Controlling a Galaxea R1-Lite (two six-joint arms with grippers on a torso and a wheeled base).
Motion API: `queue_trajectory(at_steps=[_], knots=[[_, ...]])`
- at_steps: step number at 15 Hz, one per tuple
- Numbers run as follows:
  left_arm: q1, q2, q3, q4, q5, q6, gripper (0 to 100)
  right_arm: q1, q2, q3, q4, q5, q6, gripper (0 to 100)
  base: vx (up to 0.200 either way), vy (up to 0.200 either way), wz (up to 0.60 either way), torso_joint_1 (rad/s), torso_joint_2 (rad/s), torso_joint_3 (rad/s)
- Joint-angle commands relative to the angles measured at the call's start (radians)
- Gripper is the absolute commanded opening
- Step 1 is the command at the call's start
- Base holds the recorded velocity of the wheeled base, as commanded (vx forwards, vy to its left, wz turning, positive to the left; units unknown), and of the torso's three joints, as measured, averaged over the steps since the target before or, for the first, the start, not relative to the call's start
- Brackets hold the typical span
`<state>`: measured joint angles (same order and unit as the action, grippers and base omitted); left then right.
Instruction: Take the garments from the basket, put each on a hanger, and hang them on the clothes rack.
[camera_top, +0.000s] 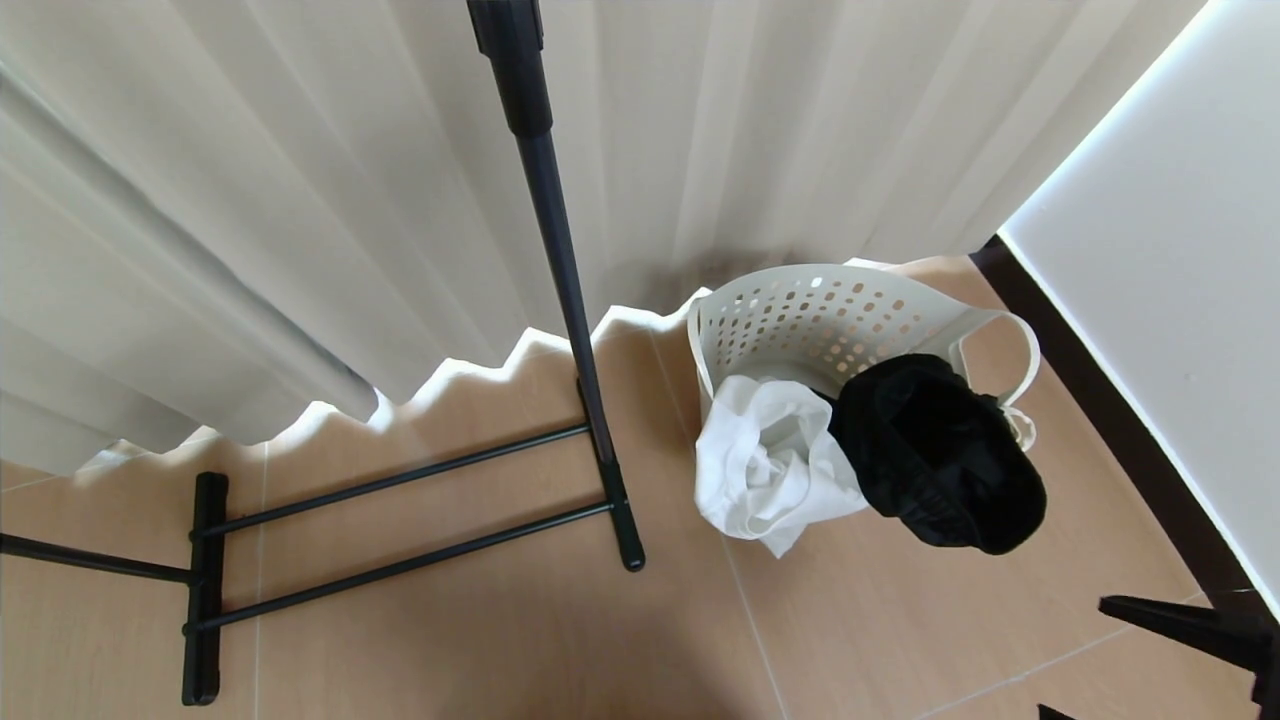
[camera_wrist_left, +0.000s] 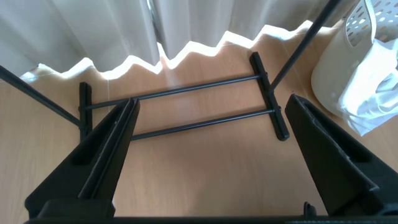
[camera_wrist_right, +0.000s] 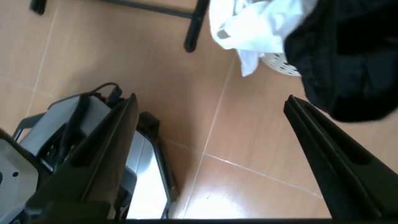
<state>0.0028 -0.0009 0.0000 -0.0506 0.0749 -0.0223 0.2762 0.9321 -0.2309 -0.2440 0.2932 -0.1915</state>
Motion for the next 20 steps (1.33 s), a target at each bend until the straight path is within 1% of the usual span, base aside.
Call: queue_trajectory(at_steps=[1,2,3,5,6,7,8,9,10,11,13,15,19,20], knots=[[0.0,0.001,0.0,-0.002,0.0,-0.001,100,0.143,0.445,-0.188,-0.084,-0.075,-0.063,100,0.0,0.0,0.0,0.0,0.0,0.0],[0.0,0.001,0.0,-0.002,0.0,-0.001,100,0.153,0.544,-0.228,-0.136,-0.128,-0.097,100,0.0,0.0,0.0,0.0,0.0,0.0],[0.0,0.001,0.0,-0.002,0.0,-0.001,100,0.161,0.652,-0.275,-0.193,-0.178,-0.157,100,0.0,0.0,0.0,0.0,0.0,0.0],[0.0,0.001,0.0,0.0,0.0,-0.001,100,0.164,0.817,-0.347,-0.284,-0.25,-0.255,100,0.0,0.0,0.0,0.0,0.0,0.0],[0.0,0.001,0.0,-0.002,0.0,-0.001,100,0.159,0.921,-0.42,-0.356,-0.295,-0.345,100,0.0,0.0,0.0,0.0,0.0,0.0],[0.0,0.001,0.0,0.0,0.0,-0.001,100,0.158,0.979,-0.464,-0.406,-0.319,-0.393,100,0.0,0.0,0.0,0.0,0.0,0.0],[0.0,0.001,0.0,-0.002,0.0,-0.001,100,0.158,1.014,-0.489,-0.442,-0.341,-0.421,100,0.0,0.0,0.0,0.0,0.0,0.0],[0.0,0.001,0.0,-0.002,0.0,-0.001,100,0.158,1.014,-0.489,-0.442,-0.341,-0.421,100,0.0,0.0,0.0,0.0,0.0,0.0],[0.0,0.001,0.0,0.0,0.0,-0.001,100,0.153,1.108,-0.559,-0.534,-0.399,-0.511,100,0.0,0.0,0.0,0.0,0.0,0.0],[0.0,0.001,0.0,0.0,0.0,-0.001,100,0.136,1.154,-0.608,-0.56,-0.433,-0.565,100,0.0,0.0,0.0,0.0,0.0,0.0],[0.0,0.001,0.0,-0.002,0.0,-0.001,100,0.123,1.18,-0.654,-0.564,-0.462,-0.586,100,0.0,0.0,0.0,0.0,0.0,0.0],[0.0,0.001,0.0,-0.002,0.0,-0.001,100,0.109,1.205,-0.7,-0.566,-0.488,-0.588,100,0.0,0.0,0.0,0.0,0.0,0.0],[0.0,0.001,0.0,-0.002,0.0,0.001,100,0.077,1.251,-0.759,-0.567,-0.514,-0.586,100,0.0,0.0,0.0,0.0,0.0,0.0],[0.0,0.001,0.0,-0.002,0.0,0.001,100,0.077,1.251,-0.759,-0.567,-0.514,-0.586,100,0.0,0.0,0.0,0.0,0.0,0.0]])
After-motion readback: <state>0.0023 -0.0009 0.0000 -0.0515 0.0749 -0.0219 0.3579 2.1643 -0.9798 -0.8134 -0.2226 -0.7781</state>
